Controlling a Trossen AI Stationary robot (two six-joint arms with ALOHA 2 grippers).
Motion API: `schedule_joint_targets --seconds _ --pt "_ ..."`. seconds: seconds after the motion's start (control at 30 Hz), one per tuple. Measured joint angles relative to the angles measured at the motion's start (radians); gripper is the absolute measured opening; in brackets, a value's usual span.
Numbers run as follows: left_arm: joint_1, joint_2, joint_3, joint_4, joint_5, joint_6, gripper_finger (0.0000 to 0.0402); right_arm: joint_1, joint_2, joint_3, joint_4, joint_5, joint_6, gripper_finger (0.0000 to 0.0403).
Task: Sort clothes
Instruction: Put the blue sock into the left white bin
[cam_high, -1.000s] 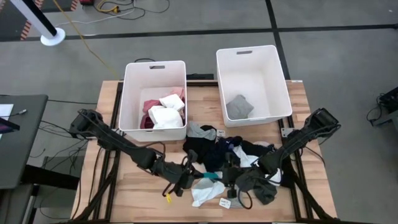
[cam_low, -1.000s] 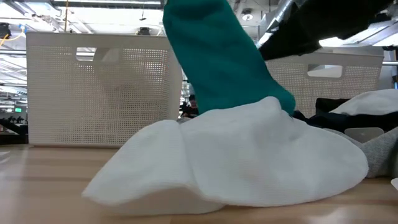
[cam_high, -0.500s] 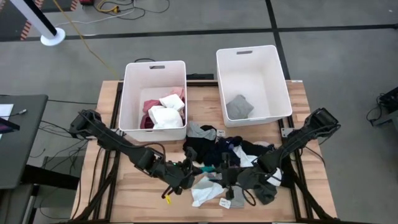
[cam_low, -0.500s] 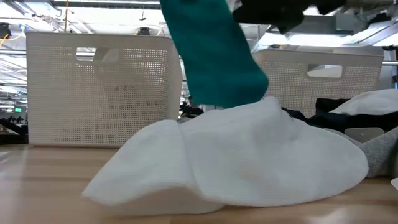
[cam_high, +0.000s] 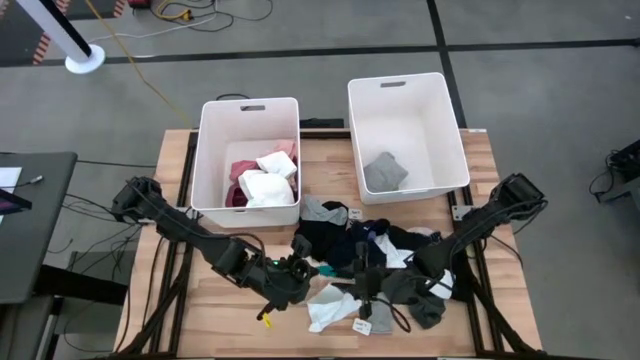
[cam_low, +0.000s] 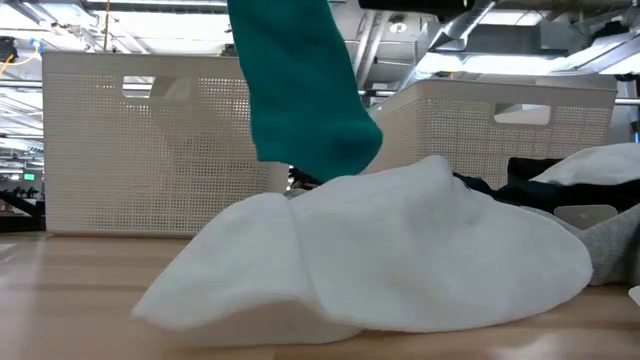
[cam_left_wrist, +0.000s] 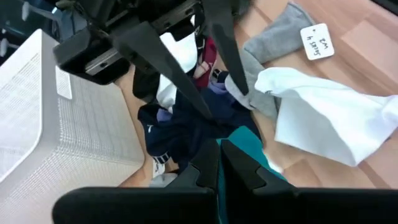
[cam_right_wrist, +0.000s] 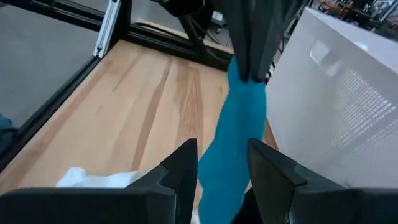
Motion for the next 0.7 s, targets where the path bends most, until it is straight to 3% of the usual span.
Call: schedule_joint_targets --seconds 0.53,0.7 --pt "-0.012 0.0 0.016 0.066 -0.037 0.081 0.0001 -0.056 0.0 0.003 0.002 -0.073 0.022 0.0154" --pt "-0.012 0.0 0.036 0.066 -0.04 0.108 0.0001 -0.07 0.0 0.003 0.002 -0.071 0.021 0.0131"
